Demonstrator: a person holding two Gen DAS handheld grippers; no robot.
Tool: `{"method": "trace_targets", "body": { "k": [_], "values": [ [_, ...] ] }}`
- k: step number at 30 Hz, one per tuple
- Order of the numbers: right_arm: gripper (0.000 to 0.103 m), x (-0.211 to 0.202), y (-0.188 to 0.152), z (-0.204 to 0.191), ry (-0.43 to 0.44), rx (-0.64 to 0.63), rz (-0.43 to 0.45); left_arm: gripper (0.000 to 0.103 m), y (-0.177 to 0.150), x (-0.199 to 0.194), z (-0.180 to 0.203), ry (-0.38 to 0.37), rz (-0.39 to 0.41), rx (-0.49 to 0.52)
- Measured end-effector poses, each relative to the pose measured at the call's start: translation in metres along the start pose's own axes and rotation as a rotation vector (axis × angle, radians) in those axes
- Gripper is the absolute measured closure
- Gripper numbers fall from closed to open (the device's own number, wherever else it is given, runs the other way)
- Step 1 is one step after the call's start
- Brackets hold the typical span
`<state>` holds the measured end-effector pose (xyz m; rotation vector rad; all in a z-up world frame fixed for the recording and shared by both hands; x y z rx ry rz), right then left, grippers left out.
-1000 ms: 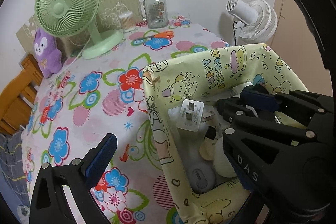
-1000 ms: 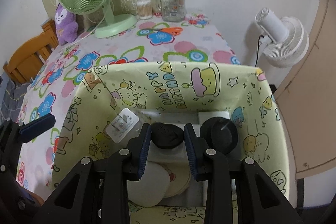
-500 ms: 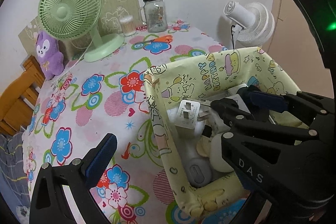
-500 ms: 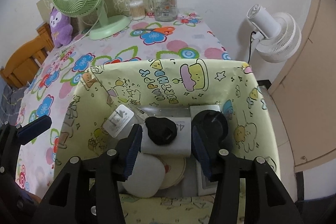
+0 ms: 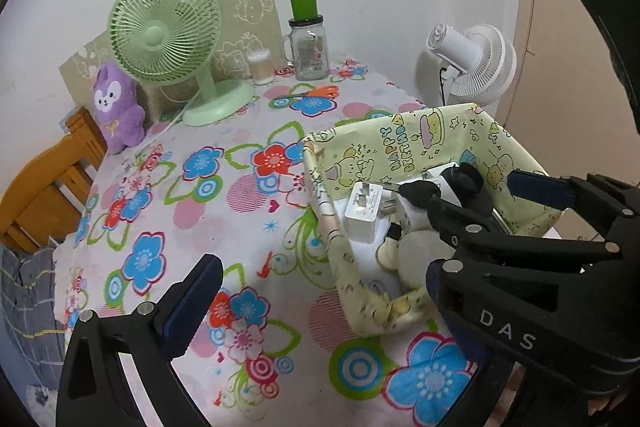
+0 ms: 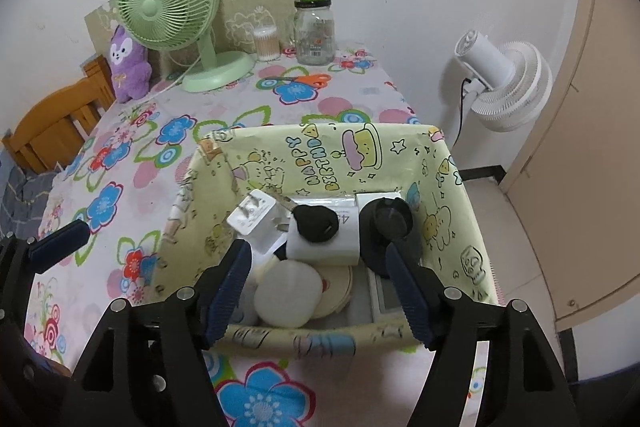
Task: Organize rigid objects
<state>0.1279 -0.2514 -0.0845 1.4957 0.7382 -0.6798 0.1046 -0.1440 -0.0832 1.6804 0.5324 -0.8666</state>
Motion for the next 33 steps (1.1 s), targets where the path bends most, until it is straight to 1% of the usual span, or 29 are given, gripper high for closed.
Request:
{"method": "trace_targets", "body": {
  "k": [5, 13, 23, 26, 29, 33],
  "values": [
    [0.022, -0.017, -0.005, -0.008, 0.007, 0.003, 0.028, 0.0, -0.008, -0.015, -0.011, 0.007, 0.013, -0.03],
    [0.021, -0.039, -0.016, -0.024, 0.01, -0.008, 0.051, 0.0, -0.027, -0.034, -0.038, 0.027, 0.03, -0.109],
    [0.016, -0.074, -0.032, -0.048, 0.018, -0.022, 0.107, 0.0, -0.053, -0.067, -0.072, 0.069, 0.081, -0.195],
    [0.015, -0.084, -0.036, -0.054, 0.022, -0.021, 0.129, 0.0, -0.06, -0.08, -0.082, 0.095, 0.101, -0.216],
    [0.012, -0.096, -0.039, -0.06, 0.021, -0.022, 0.159, 0.0, -0.065, -0.09, -0.089, 0.09, 0.114, -0.229],
    [0.011, -0.11, -0.042, -0.063, -0.003, -0.027, 0.196, 0.0, -0.071, -0.102, -0.097, 0.099, 0.132, -0.245]
  ]
}}
Point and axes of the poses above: each gripper's, at about its wrist camera, not at the fingertips, and x roughly the way its jaws point, z to its right, y to its top, the point moved 5 cm from there along x, roughly the way its jaws point, and after that the axes turned 1 degree about -z, right-handed, at the moved point
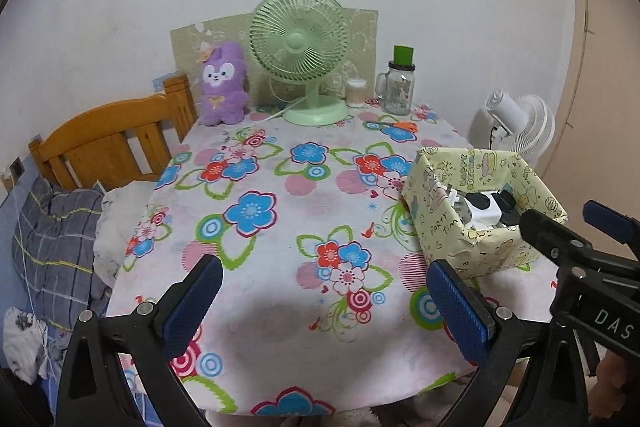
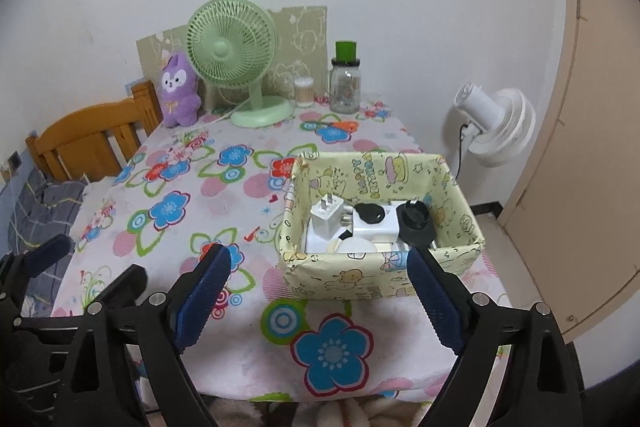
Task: Organize rigid objects
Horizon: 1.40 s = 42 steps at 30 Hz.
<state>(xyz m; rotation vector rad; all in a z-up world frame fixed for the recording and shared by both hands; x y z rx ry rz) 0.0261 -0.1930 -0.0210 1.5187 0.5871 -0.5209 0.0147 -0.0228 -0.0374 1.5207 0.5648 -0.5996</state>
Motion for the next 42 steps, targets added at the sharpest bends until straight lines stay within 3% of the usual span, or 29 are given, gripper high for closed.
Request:
{"method": "trace_targets", "body": {
  "k": [17, 42],
  "values": [
    [0.005, -0.043, -0.011, -0.008, -0.025, -0.005, 0.085, 0.0, -0.006, -0.05, -0.021, 0.005, 0.093, -0.056],
    [0.005, -0.055, -0.018, -0.004, -0.019, 0.023, 0.104, 0.0, -0.011, -0.058, -0.018, -0.026, 0.105, -0.073]
  ]
}}
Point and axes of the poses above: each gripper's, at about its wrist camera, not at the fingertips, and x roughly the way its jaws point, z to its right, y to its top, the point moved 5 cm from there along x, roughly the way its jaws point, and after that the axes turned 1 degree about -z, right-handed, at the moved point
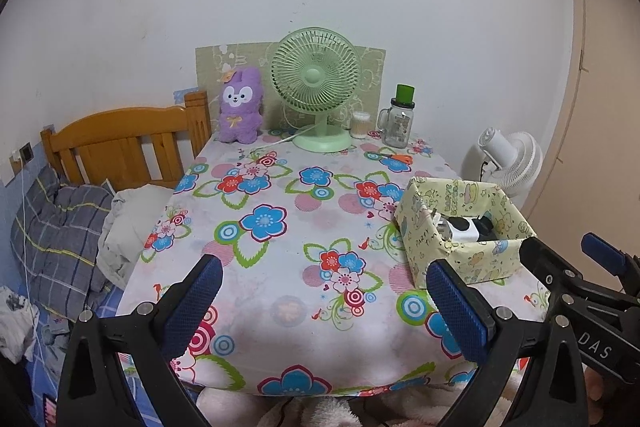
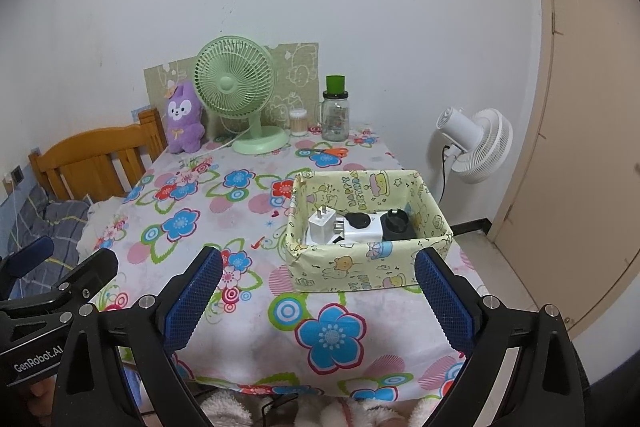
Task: Organize rigid objects
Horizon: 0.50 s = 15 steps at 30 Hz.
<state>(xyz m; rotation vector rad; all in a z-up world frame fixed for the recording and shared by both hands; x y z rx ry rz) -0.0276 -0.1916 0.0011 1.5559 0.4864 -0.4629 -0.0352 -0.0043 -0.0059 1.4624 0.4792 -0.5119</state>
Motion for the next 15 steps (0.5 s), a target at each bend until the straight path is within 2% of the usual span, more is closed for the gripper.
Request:
{"method": "trace_targets", "body": {
  "k": [15],
  "values": [
    [0.005, -0.0005, 0.0008, 0.0006, -0.01, 0.003, 0.004, 0.0, 0.0015, -0.0004, 0.0032, -0.002, -0.002, 0.008]
  ]
}}
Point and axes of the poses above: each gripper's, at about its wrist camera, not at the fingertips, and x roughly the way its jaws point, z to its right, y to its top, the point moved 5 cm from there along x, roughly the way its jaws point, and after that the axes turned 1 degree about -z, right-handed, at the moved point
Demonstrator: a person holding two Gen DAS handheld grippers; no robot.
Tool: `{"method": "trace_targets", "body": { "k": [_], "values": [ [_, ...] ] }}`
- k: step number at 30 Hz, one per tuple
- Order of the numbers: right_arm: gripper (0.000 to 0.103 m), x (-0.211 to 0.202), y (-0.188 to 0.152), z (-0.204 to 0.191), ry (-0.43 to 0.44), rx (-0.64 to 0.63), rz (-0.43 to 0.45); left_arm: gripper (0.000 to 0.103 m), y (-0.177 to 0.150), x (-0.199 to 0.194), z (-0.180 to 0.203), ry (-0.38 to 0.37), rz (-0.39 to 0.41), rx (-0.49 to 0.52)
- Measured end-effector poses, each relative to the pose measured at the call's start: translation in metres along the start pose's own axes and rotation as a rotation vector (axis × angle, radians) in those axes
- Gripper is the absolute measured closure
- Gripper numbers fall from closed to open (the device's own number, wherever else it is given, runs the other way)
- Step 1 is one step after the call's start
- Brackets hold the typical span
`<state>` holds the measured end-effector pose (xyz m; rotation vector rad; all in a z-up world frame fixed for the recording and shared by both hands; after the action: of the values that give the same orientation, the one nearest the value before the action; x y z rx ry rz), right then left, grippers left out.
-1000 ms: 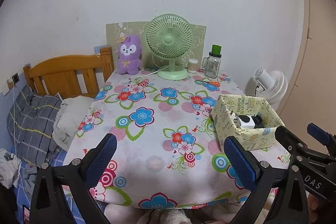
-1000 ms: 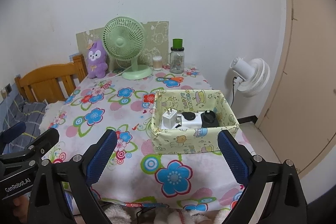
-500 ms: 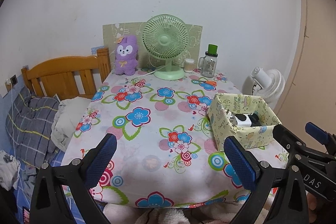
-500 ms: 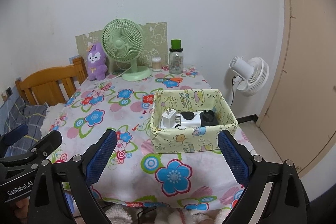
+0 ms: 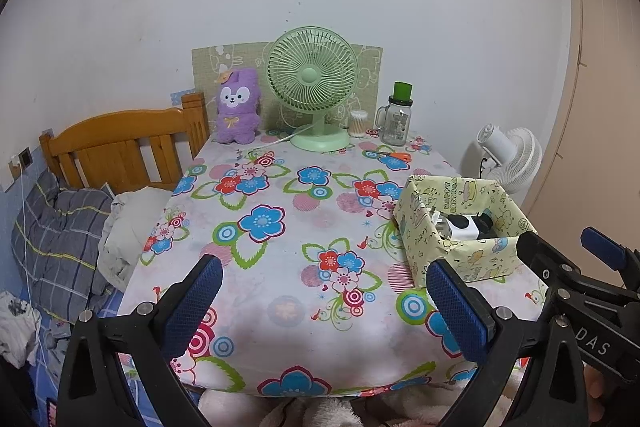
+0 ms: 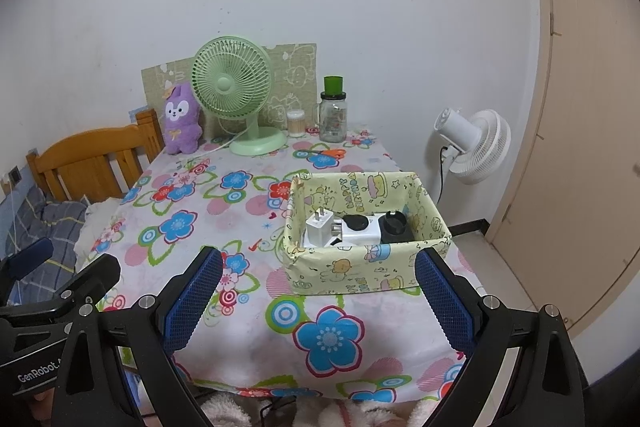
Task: Organize rigid objects
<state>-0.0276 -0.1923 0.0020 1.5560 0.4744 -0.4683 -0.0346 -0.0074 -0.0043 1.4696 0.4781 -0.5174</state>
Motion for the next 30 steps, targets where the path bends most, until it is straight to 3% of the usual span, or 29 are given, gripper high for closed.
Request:
{"method": "trace_targets", "body": {
  "k": [30],
  "values": [
    [0.005, -0.0019, 0.0021, 0.0028, 0.007, 0.023, 0.012, 0.0, 0.0049, 0.0019, -0.0018, -0.012, 0.012, 0.025]
  ]
}}
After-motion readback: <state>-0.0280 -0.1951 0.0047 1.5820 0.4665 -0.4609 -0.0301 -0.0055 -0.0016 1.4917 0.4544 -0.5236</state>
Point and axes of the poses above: each gripper's, at about its wrist camera, not at the fingertips, and x roughly the way its jaws point, z to its right, y to its top, the point moved 5 cm from there along x, roughly the way its jaws point, and after that the axes turned 1 degree about -z, right-handed, at the moved point
